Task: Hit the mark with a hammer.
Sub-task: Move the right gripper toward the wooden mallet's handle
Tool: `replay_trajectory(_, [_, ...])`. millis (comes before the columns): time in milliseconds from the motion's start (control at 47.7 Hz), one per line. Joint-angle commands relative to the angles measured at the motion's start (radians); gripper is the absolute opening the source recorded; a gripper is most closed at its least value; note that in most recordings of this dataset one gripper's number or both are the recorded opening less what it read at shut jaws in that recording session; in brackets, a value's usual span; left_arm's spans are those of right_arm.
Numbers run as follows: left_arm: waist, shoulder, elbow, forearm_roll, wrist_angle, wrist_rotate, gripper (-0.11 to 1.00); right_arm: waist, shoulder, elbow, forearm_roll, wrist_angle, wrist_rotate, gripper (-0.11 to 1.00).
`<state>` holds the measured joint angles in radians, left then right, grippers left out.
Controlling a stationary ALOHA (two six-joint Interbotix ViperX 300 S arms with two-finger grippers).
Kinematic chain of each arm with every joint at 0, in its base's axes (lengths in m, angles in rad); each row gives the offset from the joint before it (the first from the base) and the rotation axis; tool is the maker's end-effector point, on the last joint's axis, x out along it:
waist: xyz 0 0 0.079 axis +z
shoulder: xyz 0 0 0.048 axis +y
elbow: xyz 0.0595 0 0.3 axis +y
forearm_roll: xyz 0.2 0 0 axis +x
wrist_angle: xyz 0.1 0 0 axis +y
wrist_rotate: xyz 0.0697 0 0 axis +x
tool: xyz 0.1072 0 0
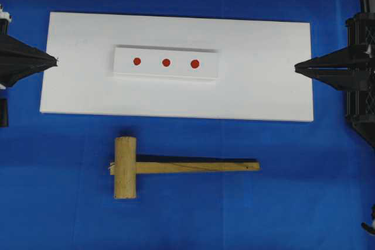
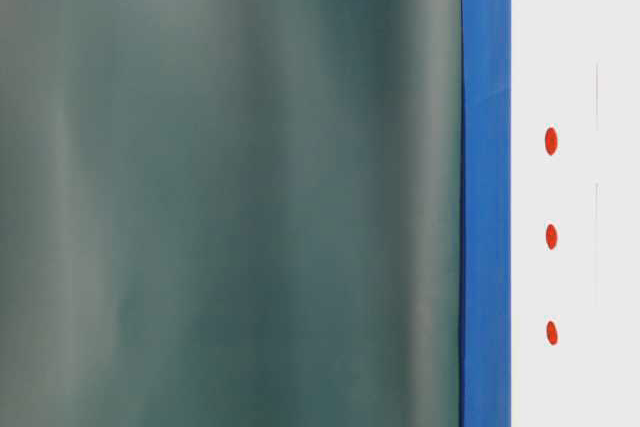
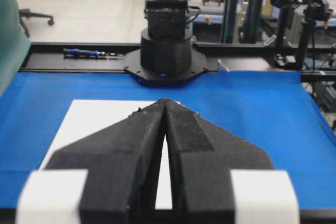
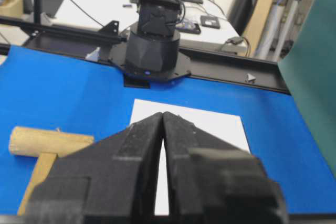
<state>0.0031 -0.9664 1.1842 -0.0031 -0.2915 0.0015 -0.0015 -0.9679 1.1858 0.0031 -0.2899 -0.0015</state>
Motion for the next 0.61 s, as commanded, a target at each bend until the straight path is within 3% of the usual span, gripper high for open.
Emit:
replay_trajectory(0, [-0.008,0.006,-0.02,-0.005,0.014,-0.008,0.0,0.023,0.018,-0.034,0.0,-0.002,0.003,0.0])
replay_trajectory(126, [-0.008,0.002,-0.02,-0.005,0.038,-0.009,0.0,0.078,0.095,-0.077,0.009,0.054,0.014,-0.06])
replay_trajectory(315, [-0.008,-0.002,-0.018,-0.006,0.051,-0.008,0.0,0.138,0.264,-0.161,0.017,0.086,0.061,-0.06])
replay_trajectory(587, [-0.006,-0.003,-0.005,-0.005,0.055,-0.008,0.0,0.167,0.552,-0.278,0.018,0.083,0.15,-0.02])
